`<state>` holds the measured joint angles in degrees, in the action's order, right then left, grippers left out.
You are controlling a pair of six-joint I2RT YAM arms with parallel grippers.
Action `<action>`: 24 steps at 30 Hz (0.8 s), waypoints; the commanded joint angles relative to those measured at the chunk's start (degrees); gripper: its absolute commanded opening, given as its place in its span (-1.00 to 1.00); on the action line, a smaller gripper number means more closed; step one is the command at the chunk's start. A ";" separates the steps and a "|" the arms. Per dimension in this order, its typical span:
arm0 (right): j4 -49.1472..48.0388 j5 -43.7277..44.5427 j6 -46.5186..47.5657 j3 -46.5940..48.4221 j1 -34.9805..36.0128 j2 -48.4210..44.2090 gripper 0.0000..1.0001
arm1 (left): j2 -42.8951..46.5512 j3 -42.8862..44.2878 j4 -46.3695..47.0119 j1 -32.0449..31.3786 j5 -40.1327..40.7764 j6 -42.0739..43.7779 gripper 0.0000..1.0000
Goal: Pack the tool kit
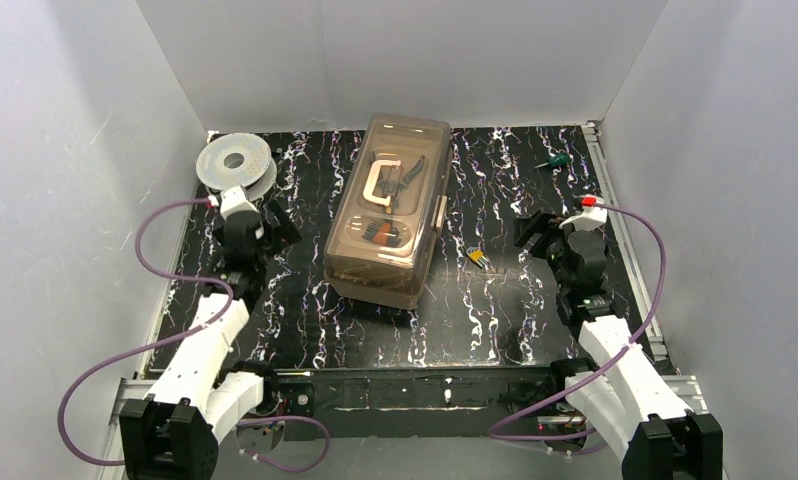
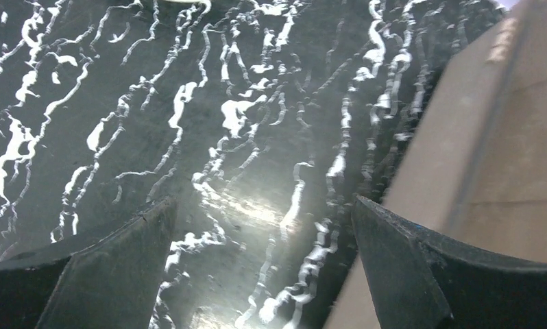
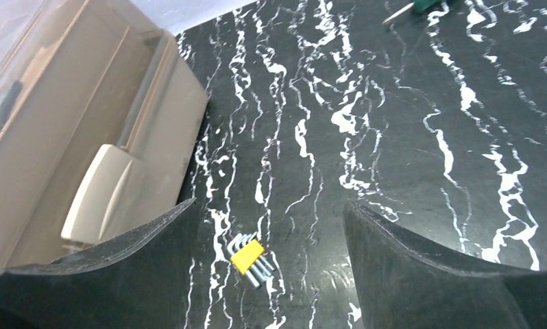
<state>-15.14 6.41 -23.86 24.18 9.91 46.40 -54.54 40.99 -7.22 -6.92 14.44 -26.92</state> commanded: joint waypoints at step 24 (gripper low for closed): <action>-46.04 0.59 17.55 -12.09 -13.16 29.03 0.68 | -29.83 -25.92 68.31 4.73 -3.26 23.47 0.97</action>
<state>-51.86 11.71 -4.26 9.57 -0.68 70.13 -81.52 20.21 48.40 -4.58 14.64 -4.19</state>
